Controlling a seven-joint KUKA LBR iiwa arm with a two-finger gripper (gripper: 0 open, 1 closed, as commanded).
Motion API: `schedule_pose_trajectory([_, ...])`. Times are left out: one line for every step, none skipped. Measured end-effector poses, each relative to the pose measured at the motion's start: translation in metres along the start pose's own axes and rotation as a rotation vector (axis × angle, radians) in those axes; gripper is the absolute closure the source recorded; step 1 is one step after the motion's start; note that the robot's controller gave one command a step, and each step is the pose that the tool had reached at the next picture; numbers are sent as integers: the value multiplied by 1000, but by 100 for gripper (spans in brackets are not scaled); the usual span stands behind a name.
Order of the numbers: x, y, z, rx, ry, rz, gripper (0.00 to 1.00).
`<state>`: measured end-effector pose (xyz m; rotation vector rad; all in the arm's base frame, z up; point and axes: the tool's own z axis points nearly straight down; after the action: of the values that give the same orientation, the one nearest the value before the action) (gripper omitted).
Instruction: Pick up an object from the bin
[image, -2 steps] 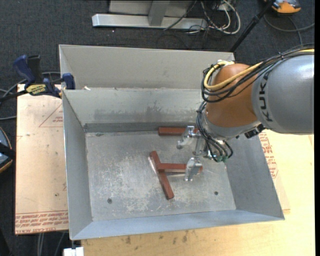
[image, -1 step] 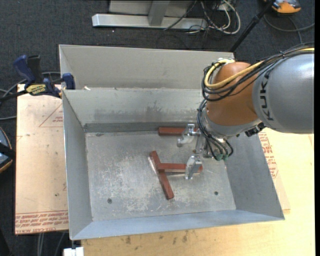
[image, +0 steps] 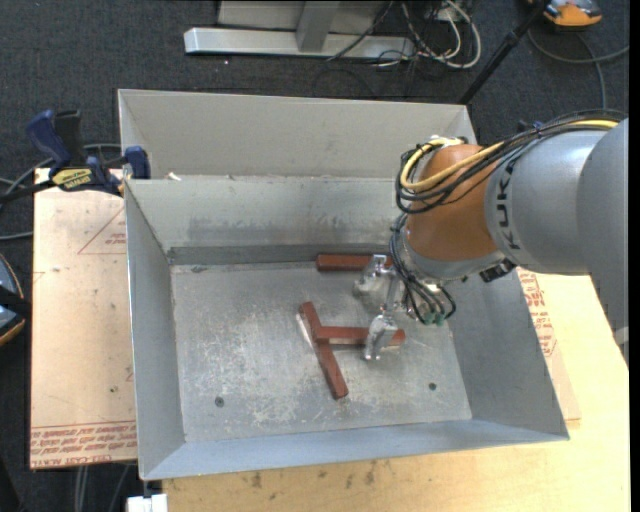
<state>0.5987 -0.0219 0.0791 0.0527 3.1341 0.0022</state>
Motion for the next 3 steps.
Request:
schedule_pose_trajectory([-5,-1,4,-3,-4,1,0])
schedule_pose_trajectory([-2,0,-1,0,-1,1,0])
schedule_pose_trajectory([-7,0,1,0,3,1,0])
